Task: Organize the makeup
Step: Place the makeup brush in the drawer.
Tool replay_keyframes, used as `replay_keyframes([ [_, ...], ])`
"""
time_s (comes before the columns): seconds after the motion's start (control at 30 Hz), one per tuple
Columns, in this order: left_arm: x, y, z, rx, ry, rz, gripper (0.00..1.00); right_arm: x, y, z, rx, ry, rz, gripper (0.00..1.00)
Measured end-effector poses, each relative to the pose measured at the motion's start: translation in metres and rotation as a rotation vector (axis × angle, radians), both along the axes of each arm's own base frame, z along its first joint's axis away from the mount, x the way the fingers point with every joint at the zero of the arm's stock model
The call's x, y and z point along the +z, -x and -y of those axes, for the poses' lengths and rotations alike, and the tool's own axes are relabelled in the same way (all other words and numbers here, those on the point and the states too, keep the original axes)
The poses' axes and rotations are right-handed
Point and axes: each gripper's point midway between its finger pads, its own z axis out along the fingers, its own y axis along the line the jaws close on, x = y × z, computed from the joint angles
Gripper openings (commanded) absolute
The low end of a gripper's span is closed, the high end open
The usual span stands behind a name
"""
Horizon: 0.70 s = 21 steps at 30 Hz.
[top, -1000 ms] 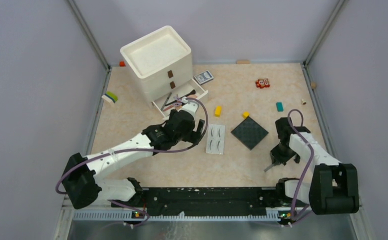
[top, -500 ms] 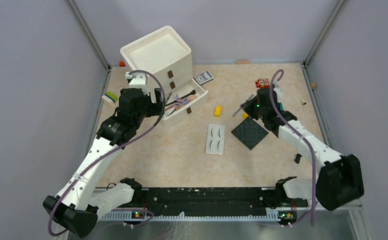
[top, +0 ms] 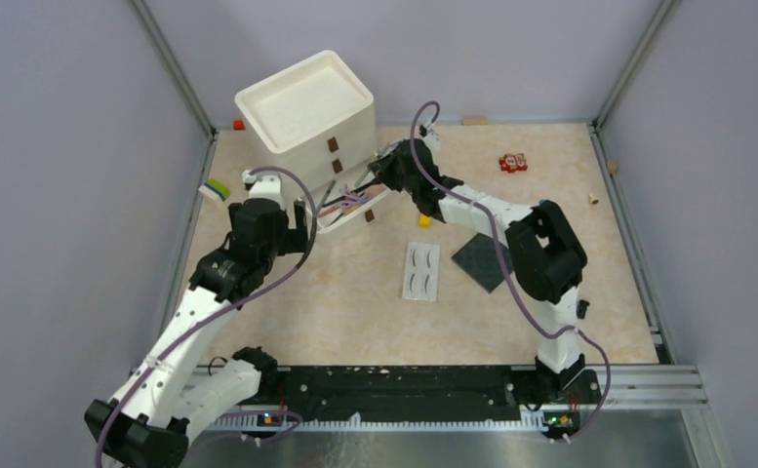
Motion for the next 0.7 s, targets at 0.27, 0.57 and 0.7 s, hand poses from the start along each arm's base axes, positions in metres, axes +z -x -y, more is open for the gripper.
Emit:
replay_keyframes([
  [0.27, 0.011, 0.0, -0.005, 0.02, 0.008, 0.048, 0.99, -0.042, -0.032, -0.036, -0.012, -0.026, -0.057, 0.28],
  [0.57, 0.01, -0.002, -0.006, 0.024, 0.008, 0.052, 0.99, -0.052, -0.019, -0.047, 0.037, 0.033, -0.066, 0.77],
  [0.7, 0.009, -0.003, -0.007, 0.024, 0.008, 0.051, 0.99, -0.04, -0.011, -0.034, 0.051, 0.102, -0.022, 0.76],
])
